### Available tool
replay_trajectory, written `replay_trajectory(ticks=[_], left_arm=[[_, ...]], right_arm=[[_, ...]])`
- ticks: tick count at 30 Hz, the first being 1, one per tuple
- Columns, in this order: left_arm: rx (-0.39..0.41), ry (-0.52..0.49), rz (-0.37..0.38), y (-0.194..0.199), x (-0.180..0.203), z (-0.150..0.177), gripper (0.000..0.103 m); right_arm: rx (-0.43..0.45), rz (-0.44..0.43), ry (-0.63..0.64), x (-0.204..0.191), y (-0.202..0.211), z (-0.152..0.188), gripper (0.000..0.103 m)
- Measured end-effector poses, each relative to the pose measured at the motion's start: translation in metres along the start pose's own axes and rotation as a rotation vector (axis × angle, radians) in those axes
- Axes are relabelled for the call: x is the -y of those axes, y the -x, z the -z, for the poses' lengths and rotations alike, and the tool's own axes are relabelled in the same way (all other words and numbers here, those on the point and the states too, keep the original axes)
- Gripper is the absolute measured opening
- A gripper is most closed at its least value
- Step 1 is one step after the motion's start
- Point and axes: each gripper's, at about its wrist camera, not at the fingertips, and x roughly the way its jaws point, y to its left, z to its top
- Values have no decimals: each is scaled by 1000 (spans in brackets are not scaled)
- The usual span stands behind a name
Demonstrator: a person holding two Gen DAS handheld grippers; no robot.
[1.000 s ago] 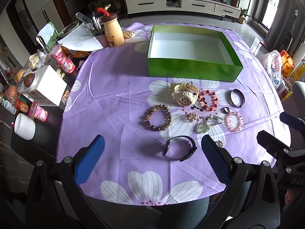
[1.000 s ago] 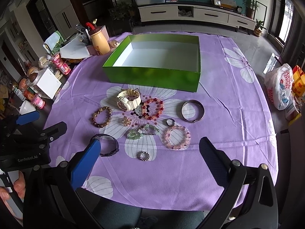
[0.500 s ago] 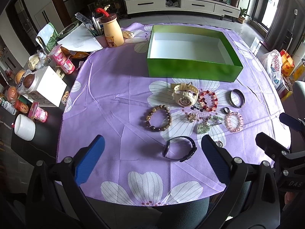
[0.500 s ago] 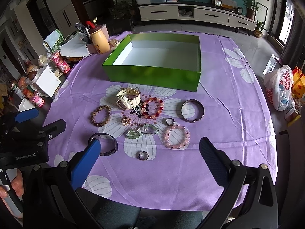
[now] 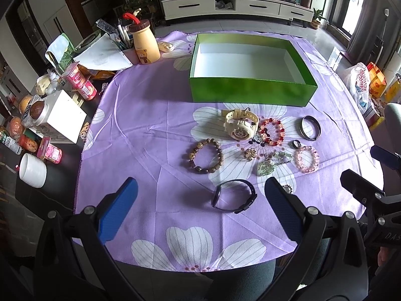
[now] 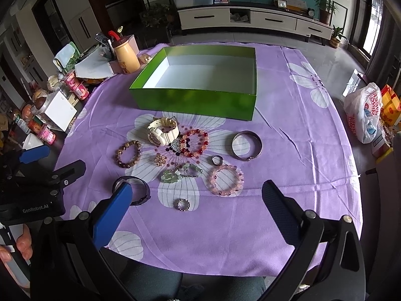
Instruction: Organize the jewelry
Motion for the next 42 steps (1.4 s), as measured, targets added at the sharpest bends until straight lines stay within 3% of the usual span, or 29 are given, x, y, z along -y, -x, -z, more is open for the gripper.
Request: replay_trajectory(ticks=[32,39,42], left_arm=[[-9,0,5,-8,0,0,101],[-16,23,25,-22,-1,-3,101],[-34,51,93,-31,-6,-2,101]], right_arm=[[-8,-7,-9,2,-5,0,102],[-2,-6,-44,14,-6,-5,102],[2,-56,-79,23,-9,-3,102]])
